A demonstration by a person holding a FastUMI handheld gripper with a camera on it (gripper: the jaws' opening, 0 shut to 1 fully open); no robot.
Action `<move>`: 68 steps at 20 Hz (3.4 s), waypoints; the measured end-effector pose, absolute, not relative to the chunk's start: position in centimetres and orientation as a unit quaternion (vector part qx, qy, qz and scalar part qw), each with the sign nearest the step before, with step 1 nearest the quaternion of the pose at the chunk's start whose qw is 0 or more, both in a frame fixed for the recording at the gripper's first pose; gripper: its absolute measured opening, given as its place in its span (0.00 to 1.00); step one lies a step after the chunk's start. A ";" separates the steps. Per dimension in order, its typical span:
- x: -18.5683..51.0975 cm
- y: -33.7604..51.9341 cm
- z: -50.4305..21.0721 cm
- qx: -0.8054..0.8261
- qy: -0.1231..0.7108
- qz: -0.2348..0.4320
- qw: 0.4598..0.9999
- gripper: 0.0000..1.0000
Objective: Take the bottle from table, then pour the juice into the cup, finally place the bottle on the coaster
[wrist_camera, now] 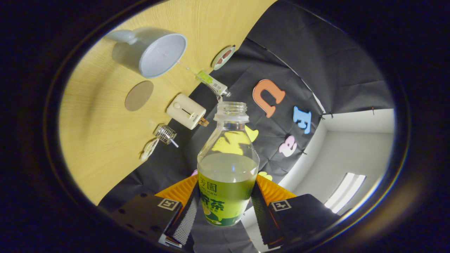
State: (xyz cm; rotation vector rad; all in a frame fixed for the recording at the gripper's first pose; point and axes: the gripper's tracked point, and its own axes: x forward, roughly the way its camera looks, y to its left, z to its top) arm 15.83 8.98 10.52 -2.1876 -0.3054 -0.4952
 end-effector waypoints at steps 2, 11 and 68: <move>15.5 9.4 10.5 -0.878 -0.125 -0.198 0.417 0.80; 14.8 11.0 10.4 -0.887 -0.166 -0.222 0.368 0.80; 25.4 10.7 13.1 -0.029 -0.015 -0.027 0.999 0.83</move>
